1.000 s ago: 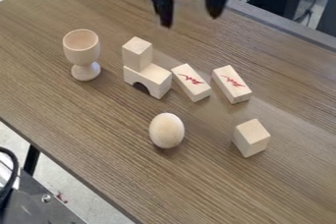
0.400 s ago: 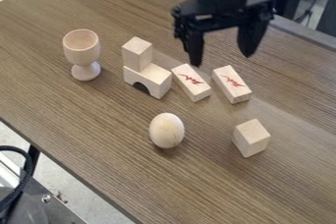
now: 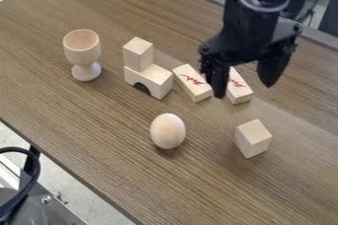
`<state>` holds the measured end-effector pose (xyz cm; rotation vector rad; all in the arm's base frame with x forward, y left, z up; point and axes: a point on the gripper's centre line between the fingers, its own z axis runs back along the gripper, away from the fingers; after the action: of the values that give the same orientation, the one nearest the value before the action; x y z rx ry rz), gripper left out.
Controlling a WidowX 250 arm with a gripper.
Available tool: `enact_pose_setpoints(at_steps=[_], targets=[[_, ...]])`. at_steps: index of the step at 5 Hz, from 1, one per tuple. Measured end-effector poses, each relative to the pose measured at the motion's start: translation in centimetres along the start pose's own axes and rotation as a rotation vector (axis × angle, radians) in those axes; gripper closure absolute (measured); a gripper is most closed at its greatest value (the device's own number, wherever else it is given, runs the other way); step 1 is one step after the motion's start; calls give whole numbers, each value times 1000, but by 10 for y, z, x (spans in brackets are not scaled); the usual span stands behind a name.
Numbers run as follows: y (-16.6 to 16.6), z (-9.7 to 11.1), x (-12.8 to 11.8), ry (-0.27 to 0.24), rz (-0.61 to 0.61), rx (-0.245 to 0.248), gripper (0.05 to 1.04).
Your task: Move the cube on top of the wooden block shaped like a bridge, beside another cube
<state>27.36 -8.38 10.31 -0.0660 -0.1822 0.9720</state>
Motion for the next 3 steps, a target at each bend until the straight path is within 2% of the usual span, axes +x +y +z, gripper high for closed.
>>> enact_pose_setpoints(at_steps=[3], targets=[[-9, -43, -23, 19, 17, 56, 85]])
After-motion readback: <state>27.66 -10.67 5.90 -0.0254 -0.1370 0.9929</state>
